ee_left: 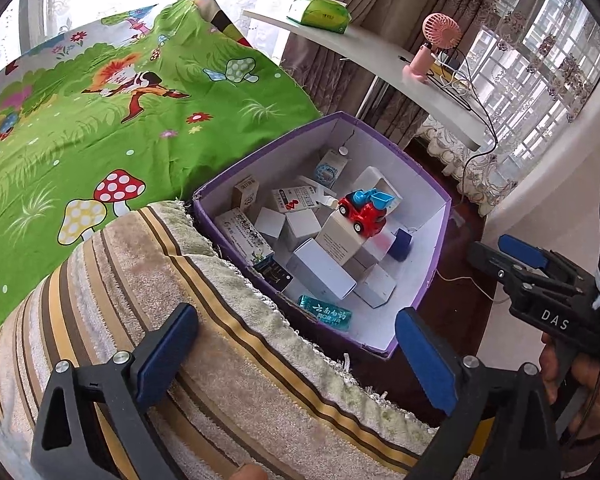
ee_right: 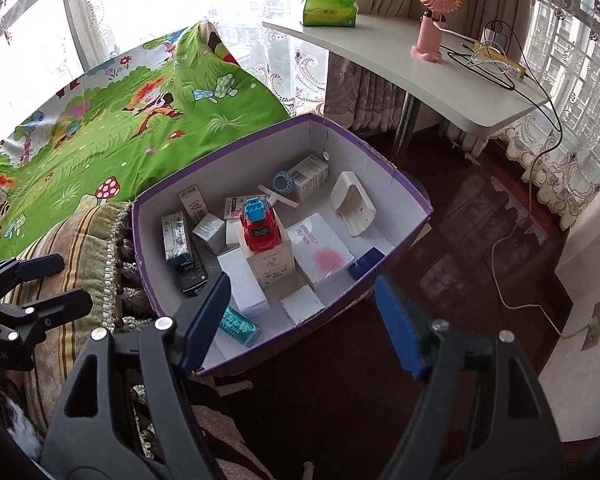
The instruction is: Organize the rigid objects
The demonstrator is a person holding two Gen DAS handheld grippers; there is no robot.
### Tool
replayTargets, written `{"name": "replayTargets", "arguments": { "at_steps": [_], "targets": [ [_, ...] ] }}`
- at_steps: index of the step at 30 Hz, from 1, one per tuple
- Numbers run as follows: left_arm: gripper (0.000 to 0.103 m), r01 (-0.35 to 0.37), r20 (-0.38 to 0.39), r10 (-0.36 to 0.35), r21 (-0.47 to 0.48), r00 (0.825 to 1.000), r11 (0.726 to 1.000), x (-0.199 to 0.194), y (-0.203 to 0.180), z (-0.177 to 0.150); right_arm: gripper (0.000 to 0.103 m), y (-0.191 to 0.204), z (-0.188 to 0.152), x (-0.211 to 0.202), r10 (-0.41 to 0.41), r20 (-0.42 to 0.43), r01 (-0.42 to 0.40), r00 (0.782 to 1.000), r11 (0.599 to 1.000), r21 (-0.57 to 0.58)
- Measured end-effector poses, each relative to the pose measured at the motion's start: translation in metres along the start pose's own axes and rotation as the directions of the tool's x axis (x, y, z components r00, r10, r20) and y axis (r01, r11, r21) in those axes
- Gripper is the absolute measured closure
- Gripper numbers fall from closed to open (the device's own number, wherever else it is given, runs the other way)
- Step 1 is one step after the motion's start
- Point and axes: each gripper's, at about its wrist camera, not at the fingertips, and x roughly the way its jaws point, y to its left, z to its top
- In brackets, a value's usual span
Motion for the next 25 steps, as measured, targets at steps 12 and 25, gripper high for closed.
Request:
{"name": "replayTargets", "arguments": {
  "at_steps": [12,25],
  "targets": [
    [0.0,0.051,0.013,-0.05,-0.04,0.999,0.998,-0.0004,0.007,0.003,0.025,0.0086,0.0015,0.0006,0.005,-0.01,-0.005,1.0,1.0,-0.016],
    [0.0,0.041,0.011,-0.041,-0.012,0.999,0.999,0.002,0.0033,0.0025,0.025,0.0096,0.0,0.0026,0.011,-0.021,-0.011,1.0,1.0,-0.015]
  ]
}}
